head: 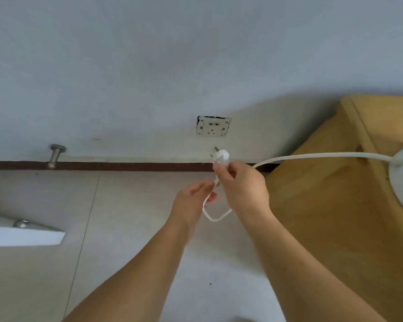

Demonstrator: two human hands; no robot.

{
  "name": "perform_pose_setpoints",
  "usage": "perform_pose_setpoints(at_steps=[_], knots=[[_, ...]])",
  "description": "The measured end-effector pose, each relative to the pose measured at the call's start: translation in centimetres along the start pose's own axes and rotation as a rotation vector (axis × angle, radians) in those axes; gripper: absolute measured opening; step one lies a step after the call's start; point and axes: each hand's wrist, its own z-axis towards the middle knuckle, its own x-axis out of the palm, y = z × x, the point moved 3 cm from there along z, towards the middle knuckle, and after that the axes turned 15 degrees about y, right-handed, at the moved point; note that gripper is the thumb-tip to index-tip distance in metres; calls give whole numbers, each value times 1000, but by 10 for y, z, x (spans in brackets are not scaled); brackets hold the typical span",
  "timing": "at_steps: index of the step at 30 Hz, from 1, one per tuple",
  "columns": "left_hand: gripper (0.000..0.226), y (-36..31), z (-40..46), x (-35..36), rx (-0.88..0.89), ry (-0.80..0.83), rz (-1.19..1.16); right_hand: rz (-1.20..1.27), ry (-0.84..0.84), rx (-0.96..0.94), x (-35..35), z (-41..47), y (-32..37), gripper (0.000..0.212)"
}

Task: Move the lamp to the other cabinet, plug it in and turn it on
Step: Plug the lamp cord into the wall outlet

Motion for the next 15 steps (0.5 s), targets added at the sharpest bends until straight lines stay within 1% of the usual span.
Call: perform_pose_setpoints(at_steps=[4, 8, 10, 12, 15], knots=[[32, 40, 52, -13, 94, -10, -71, 51, -92, -64, 36, 37, -37, 31], [39, 51, 100, -26, 185, -42, -91, 70, -187, -153, 53, 72, -59, 31], [39, 47, 121, -36, 245, -96, -84, 54, -231, -196, 56, 86, -65, 31], [41, 37, 134, -45, 290, -160, -65, 3, -252, -188, 57, 96, -66, 33], [33, 19, 141, -54, 334, -208, -154, 8, -269, -179, 52, 106, -64, 35]])
